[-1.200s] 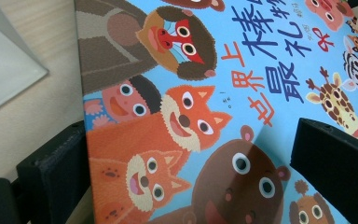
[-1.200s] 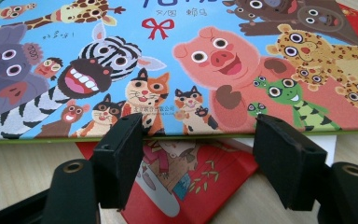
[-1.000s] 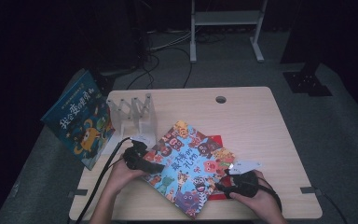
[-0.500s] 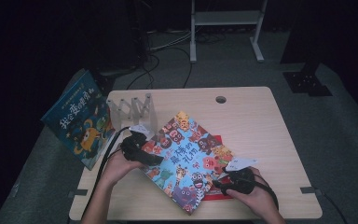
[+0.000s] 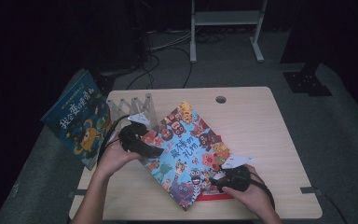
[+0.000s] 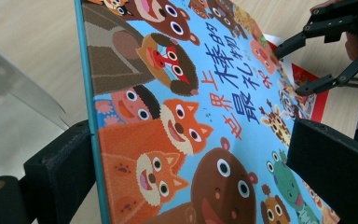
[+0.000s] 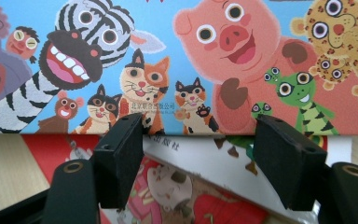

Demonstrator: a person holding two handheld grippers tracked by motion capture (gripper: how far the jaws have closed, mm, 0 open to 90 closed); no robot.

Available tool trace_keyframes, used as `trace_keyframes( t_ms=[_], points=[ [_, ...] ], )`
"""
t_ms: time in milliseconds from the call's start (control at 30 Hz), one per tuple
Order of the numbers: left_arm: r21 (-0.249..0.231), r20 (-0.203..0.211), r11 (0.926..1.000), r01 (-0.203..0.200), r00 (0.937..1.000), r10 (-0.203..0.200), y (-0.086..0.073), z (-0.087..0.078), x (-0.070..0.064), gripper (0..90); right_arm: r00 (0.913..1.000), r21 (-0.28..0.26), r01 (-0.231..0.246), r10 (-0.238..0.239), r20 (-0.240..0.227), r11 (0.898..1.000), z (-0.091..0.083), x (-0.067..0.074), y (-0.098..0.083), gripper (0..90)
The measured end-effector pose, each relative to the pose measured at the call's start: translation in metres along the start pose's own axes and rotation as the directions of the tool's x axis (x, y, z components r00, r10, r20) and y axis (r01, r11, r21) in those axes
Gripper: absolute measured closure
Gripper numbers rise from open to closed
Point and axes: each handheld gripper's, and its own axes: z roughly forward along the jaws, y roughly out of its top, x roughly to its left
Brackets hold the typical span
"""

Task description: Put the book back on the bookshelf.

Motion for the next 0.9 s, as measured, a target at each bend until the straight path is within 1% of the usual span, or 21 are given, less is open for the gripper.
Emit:
trace_keyframes(
  t_ms=[167,400,467,533,633,733,800,900],
  points=[
    [0.007,-0.009,0.9996,-0.027,0.9996,0.027,0.013,-0.009,-0.003,4.5,0.9998,-0.006,-0.014,0.014,0.012,1.000,0.006,0.003,0.005,31.8],
    [0.014,-0.016,0.9982,-0.059,0.9981,0.059,0.026,-0.017,-0.008,5.5,0.9993,-0.012,-0.026,0.026,0.025,1.000,0.010,0.005,0.009,31.2],
    [0.006,-0.016,0.9977,-0.068,0.9976,0.068,0.029,-0.020,-0.010,6.9,0.9991,-0.021,-0.030,0.031,0.030,0.999,0.012,0.006,0.010,31.1],
    [-0.004,-0.012,0.9975,-0.071,0.9974,0.071,0.032,-0.023,-0.012,7.9,0.9987,-0.018,-0.039,0.040,0.033,0.999,0.013,0.007,0.010,31.1],
    [-0.006,-0.014,0.9962,-0.087,0.9961,0.087,0.038,-0.027,-0.015,9.3,0.9980,-0.028,-0.045,0.046,0.043,0.999,0.015,0.008,0.012,31.0],
    [-0.005,-0.025,0.9943,-0.107,0.9940,0.106,0.044,-0.030,-0.018,10.8,0.9967,-0.032,-0.058,0.060,0.054,0.998,0.018,0.010,0.014,31.0],
    [-0.009,-0.017,0.9939,-0.110,0.9938,0.110,0.049,-0.033,-0.019,12.7,0.9960,-0.033,-0.065,0.067,0.060,0.997,0.019,0.012,0.015,31.9],
    [-0.005,-0.020,0.9920,-0.126,0.9918,0.126,0.055,-0.037,-0.024,13.9,0.9950,-0.041,-0.072,0.075,0.067,0.997,0.021,0.013,0.016,32.1]
  ],
)
